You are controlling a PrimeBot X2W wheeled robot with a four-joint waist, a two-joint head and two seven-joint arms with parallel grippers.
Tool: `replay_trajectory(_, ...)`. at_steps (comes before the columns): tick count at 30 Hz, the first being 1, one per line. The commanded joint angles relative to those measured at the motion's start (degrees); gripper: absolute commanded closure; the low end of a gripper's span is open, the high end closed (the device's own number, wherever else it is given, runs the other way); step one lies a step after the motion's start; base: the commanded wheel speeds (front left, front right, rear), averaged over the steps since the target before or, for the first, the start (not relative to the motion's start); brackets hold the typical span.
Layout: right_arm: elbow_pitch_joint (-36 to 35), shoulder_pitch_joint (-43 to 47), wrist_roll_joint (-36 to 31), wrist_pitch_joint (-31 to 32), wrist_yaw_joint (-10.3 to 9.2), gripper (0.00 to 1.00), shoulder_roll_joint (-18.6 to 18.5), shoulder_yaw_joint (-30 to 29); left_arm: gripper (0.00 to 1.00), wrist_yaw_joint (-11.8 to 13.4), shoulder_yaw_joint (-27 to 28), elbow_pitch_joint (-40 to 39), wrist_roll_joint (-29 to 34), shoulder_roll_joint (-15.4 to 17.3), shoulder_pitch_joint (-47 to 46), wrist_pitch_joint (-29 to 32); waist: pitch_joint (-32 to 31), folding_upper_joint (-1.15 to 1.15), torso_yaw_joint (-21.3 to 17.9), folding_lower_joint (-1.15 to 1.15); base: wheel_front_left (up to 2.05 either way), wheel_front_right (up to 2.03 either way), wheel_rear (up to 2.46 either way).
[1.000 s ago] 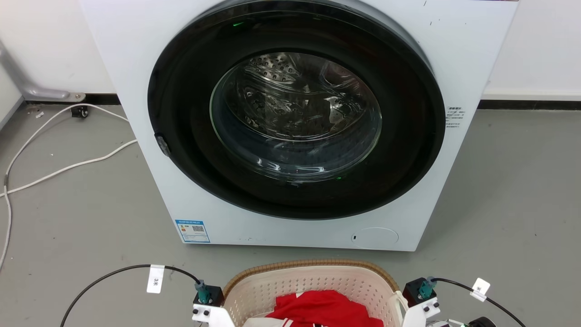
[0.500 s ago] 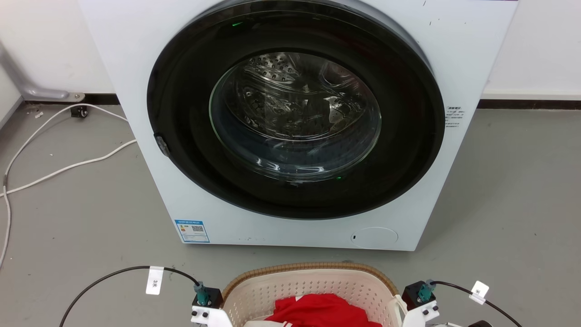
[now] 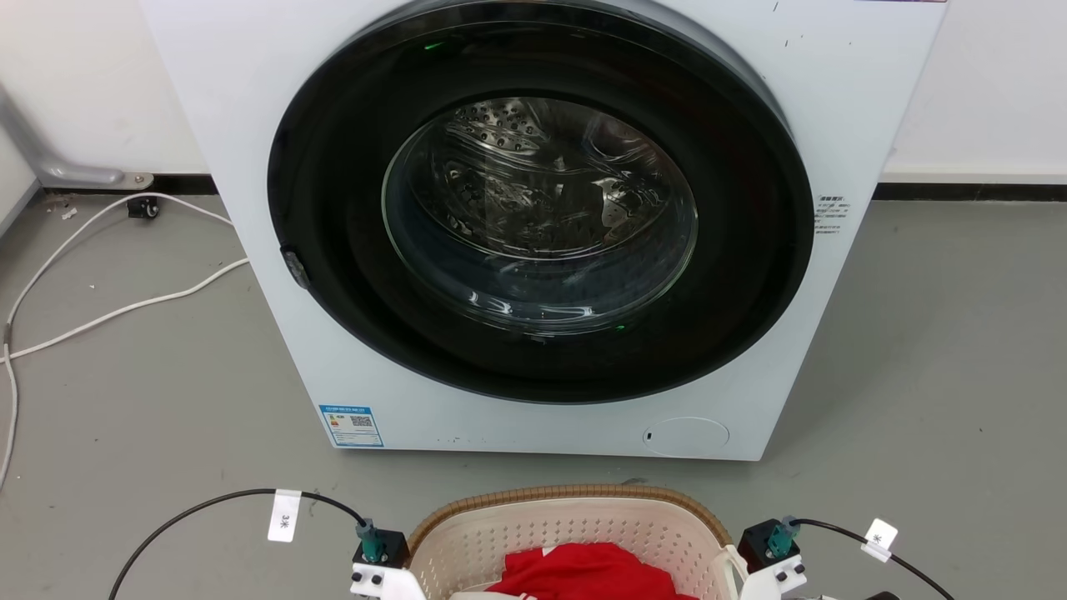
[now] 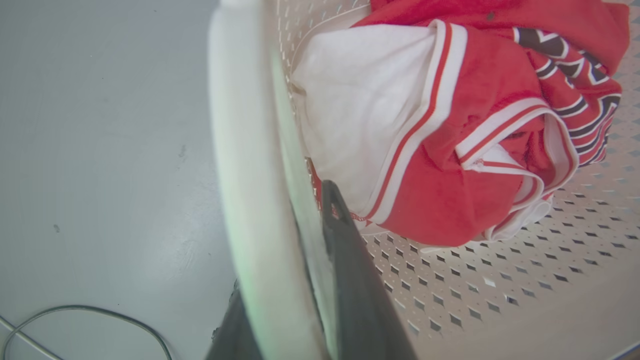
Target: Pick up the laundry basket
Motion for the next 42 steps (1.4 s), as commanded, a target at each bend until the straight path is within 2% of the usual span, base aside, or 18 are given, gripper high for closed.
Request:
replay_trajectory(1,0.29,-0.73,0.06,-0.3,-0.02,1.0,-0.56,0.39,1.0,-0.62,-0.52,-0.14,-0.35,0.33,-0.97,-0.18,0.03,0.0,0.01,0.0,0.0,0.0,0.0)
replay_trajectory(42,0.58,-0.97,1.88,-0.84,-0.02,1.0,-0.5,2.47,1.0,-0.63,-6.92,0.66,-6.66,0.23,-1.96,-1.45,0.12,0.0,0.17,0.0,0.0,0.0,0.0)
